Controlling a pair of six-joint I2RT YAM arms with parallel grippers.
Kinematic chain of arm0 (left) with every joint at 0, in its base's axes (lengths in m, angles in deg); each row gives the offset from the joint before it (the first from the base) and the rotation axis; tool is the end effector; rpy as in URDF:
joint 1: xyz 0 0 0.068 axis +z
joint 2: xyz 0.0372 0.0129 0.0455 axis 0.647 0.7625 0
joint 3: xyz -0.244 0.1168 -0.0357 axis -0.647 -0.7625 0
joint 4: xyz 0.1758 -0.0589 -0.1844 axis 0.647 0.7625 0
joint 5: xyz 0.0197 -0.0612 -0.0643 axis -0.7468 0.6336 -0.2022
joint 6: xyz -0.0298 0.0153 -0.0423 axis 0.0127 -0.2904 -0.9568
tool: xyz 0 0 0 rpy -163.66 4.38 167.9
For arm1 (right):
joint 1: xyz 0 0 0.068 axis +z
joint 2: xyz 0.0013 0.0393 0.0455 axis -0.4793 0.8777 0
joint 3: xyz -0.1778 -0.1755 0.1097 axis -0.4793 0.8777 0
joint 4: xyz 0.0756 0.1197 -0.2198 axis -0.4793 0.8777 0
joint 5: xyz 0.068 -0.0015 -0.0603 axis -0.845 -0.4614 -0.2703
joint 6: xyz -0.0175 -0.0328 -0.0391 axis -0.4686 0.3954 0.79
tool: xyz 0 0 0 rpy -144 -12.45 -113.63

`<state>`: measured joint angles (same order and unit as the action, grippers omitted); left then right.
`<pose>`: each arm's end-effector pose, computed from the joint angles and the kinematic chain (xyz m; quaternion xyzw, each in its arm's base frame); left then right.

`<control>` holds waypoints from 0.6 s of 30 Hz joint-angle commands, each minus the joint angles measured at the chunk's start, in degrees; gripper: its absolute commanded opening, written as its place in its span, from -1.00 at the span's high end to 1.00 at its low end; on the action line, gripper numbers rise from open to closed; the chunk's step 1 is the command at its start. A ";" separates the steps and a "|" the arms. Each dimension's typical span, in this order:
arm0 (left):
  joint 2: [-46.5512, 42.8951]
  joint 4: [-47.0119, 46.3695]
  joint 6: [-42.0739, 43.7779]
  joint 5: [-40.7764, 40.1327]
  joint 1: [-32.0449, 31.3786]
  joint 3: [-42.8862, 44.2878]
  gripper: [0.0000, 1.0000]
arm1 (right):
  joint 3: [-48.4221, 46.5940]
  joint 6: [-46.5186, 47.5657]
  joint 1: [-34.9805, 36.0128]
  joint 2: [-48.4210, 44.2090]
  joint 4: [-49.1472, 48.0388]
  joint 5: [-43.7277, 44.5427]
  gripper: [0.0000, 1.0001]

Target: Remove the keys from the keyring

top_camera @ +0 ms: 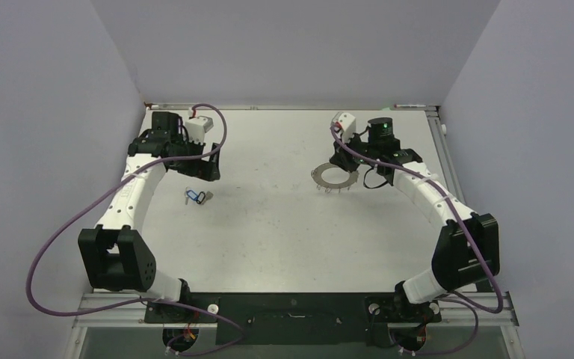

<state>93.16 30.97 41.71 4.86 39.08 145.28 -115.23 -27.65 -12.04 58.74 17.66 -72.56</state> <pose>0.3083 -0.0172 0.3085 0.1582 0.9362 -0.1142 0.2924 0.3042 0.1134 0.2982 -0.3987 0.7555 0.2777 0.4396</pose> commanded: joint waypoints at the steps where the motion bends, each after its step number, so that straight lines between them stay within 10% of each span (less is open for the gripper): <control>1: -2.43 -0.38 -4.39 2.50 -1.48 1.33 -0.92 | -6.14 4.76 -1.19 4.79 -1.55 5.02 0.89; 18: -6.37 -4.15 -7.26 5.94 -1.67 -2.86 -0.92 | 3.88 7.70 5.26 8.55 -2.47 5.15 0.89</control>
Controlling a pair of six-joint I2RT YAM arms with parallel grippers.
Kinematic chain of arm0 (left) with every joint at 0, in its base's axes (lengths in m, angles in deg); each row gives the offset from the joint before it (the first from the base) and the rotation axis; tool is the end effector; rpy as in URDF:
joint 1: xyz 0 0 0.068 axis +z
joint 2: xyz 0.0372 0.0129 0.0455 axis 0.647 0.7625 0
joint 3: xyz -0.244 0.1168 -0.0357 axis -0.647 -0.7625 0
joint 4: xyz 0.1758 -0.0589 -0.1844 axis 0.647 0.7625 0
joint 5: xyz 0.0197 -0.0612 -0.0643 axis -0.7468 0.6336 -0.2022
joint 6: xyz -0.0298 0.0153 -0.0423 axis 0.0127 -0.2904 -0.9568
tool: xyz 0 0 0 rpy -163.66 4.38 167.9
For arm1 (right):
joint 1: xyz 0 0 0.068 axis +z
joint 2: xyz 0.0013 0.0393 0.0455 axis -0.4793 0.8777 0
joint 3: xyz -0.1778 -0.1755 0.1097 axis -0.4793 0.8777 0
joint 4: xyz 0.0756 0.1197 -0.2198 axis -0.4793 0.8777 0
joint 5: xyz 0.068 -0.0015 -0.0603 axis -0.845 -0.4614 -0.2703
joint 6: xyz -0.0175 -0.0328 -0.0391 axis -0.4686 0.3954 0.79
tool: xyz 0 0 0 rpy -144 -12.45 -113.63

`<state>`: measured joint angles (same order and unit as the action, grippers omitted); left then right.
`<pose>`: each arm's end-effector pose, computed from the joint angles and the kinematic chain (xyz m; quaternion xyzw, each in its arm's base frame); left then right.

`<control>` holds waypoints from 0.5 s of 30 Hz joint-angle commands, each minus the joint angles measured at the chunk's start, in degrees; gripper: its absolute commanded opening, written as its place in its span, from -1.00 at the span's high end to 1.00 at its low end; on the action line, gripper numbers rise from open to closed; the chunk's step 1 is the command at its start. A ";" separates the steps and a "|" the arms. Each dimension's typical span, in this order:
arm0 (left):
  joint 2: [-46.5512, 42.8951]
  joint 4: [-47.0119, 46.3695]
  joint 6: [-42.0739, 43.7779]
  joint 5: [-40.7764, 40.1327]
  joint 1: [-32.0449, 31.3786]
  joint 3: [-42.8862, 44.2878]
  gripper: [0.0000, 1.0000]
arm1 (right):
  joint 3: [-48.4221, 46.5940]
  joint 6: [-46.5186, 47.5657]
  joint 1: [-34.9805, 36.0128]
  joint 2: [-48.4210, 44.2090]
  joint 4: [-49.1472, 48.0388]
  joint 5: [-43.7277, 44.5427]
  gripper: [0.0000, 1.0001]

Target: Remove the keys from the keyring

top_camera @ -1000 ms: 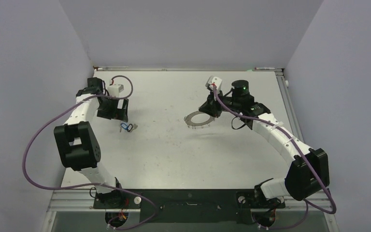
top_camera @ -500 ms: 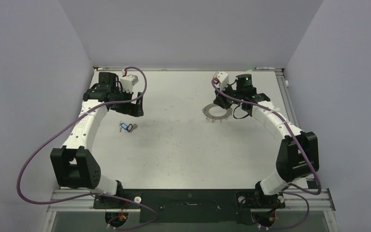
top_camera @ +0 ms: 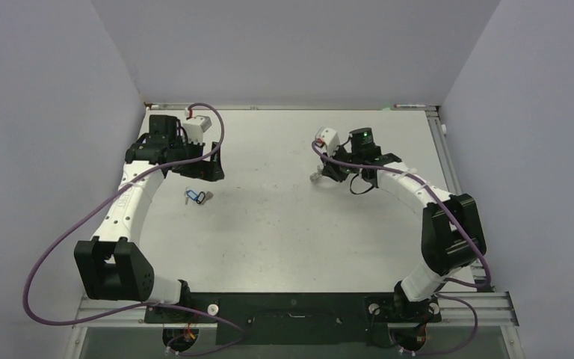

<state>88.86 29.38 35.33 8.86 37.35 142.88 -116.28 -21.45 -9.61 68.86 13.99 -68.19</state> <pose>0.2919 -0.0280 0.3189 0.1340 0.9262 -0.1651 0.3115 0.3337 0.1357 0.2515 -0.4390 0.7620 0.2387 0.4118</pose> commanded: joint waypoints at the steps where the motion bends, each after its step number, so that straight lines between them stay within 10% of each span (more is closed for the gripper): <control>1: -2.15 -2.69 -0.90 2.11 0.06 -0.66 -0.92 | 5.83 1.58 3.57 -2.04 1.39 0.93 0.89; 15: -3.89 -3.74 -0.41 2.03 0.06 -2.47 -0.92 | 14.12 -3.67 9.48 -4.43 3.02 0.09 0.89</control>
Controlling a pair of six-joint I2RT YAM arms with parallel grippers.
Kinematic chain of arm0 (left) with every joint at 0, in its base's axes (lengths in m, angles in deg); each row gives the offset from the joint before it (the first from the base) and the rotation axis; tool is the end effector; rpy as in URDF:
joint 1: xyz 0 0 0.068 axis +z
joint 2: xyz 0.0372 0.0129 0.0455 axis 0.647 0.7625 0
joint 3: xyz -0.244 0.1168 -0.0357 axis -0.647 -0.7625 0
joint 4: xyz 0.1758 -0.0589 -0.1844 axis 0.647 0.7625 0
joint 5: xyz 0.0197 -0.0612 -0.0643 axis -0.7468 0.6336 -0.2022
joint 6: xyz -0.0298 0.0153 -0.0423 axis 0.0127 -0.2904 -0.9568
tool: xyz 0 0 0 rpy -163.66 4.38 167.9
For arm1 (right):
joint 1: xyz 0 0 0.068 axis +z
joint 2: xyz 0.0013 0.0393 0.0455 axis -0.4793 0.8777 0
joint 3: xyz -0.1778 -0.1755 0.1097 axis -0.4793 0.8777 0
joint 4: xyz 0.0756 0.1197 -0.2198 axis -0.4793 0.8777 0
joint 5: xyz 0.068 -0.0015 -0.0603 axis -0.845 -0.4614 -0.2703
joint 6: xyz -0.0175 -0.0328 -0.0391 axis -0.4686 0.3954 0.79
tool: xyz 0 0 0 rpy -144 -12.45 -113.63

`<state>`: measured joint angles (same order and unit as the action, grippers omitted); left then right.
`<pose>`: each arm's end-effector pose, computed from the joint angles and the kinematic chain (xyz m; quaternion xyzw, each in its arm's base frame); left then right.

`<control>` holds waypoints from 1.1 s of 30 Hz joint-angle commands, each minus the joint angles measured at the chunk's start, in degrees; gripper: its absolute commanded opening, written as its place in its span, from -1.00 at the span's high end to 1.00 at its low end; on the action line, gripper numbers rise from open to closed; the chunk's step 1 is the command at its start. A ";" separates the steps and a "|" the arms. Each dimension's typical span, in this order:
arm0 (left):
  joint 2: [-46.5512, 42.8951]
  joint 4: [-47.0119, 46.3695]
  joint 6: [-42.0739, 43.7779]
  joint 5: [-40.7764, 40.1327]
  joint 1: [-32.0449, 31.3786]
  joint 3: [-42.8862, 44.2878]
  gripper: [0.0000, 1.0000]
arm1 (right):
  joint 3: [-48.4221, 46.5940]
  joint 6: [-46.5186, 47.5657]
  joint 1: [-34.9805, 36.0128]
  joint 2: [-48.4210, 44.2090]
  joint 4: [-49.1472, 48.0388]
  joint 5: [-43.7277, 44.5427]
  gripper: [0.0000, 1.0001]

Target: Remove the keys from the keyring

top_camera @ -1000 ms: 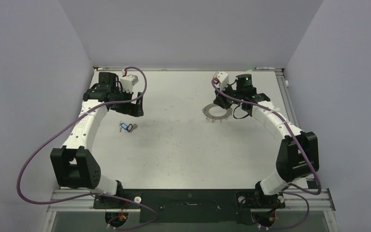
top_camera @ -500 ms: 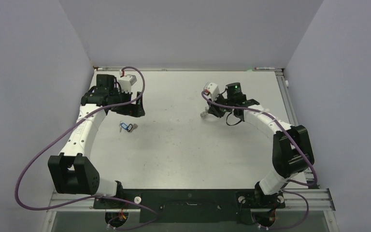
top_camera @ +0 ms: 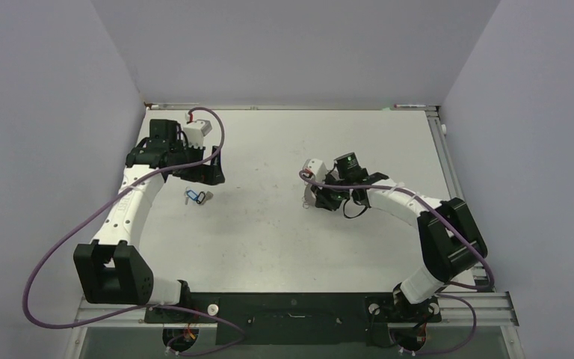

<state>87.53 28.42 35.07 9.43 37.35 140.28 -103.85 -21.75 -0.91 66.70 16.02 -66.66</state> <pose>0.2859 -0.0280 0.3121 0.1329 0.9263 -0.1707 0.3084 0.2742 0.1653 0.1935 -0.4827 0.7792 0.2671 0.2974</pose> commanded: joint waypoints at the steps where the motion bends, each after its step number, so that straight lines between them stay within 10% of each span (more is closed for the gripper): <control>1: -2.65 -2.78 -0.15 1.52 0.06 0.13 -0.92 | 2.04 -3.82 0.83 -2.19 1.34 -2.18 0.89; 16: -3.98 -3.21 -0.33 1.53 0.07 -0.87 -0.92 | 5.55 -3.79 0.93 -5.72 5.68 -11.08 0.53; 31: -1.44 6.16 0.89 3.23 0.49 3.38 -0.92 | -2.64 -4.42 -6.51 -15.72 10.37 -12.57 -0.97; 33: -1.76 5.92 0.55 3.35 1.81 4.49 -0.92 | -4.36 -5.43 -9.42 -16.43 9.34 -12.84 -0.83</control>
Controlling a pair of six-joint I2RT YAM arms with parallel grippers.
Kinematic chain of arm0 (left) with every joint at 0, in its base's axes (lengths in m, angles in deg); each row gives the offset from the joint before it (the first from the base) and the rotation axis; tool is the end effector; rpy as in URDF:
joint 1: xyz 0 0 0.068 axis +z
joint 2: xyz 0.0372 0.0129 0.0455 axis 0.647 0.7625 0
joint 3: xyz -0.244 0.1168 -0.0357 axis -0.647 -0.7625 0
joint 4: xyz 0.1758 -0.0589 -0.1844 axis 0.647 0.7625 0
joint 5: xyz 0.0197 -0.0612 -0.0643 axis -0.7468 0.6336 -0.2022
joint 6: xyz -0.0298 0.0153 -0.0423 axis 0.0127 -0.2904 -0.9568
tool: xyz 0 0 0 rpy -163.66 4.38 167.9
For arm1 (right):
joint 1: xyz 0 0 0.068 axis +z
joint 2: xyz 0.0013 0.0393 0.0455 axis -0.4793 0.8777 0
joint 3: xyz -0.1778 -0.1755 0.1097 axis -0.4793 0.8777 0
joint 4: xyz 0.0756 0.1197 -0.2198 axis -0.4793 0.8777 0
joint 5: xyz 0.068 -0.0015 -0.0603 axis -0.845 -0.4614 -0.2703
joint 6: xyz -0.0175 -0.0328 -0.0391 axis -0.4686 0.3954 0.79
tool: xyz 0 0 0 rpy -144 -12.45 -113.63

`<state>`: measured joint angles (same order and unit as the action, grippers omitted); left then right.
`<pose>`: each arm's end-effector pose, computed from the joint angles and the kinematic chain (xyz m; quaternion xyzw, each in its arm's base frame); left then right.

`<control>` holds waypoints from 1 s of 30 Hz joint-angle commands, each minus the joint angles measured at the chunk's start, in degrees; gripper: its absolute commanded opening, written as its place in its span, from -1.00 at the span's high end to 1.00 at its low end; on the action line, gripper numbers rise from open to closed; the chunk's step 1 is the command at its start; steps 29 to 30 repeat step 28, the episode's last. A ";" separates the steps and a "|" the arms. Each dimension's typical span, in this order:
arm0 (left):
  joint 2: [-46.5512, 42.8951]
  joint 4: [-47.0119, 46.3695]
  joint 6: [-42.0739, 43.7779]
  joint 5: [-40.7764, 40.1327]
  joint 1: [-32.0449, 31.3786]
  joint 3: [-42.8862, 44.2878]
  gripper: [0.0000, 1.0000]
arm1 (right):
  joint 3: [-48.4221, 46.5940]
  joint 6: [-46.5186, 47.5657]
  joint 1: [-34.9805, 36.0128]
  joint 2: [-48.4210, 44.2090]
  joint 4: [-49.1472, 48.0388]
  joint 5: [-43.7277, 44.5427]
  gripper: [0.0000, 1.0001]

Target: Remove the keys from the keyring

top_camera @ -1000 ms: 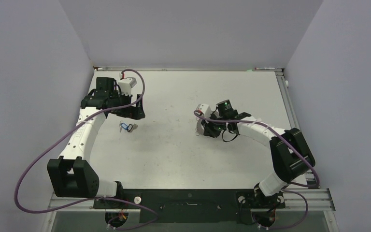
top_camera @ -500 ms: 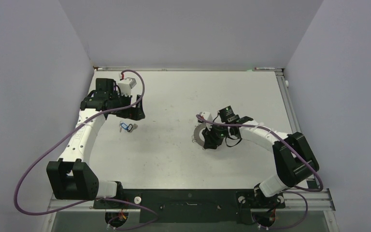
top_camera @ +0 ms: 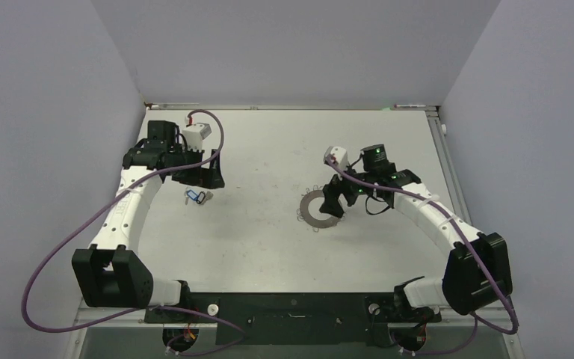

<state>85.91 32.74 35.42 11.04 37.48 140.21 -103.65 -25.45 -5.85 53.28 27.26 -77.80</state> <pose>0.2734 -0.0277 0.3148 0.1346 0.9305 -0.1847 0.2862 0.2443 0.1290 0.2486 -0.4421 0.7680 0.3492 0.3045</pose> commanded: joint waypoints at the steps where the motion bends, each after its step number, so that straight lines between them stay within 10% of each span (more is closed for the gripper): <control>1: -0.33 1.44 0.00 2.63 2.36 5.10 -0.92 | -5.40 -2.56 -5.75 -3.29 -2.61 -1.20 -0.80; 17: -0.89 -4.07 0.15 -3.04 15.47 1.68 -0.92 | -1.68 -9.97 -32.56 -0.70 -13.42 3.83 -0.79; 30: -2.40 -5.68 0.20 -5.67 15.55 -3.39 -0.92 | 3.36 -9.19 -35.35 -0.83 -15.96 3.09 -0.79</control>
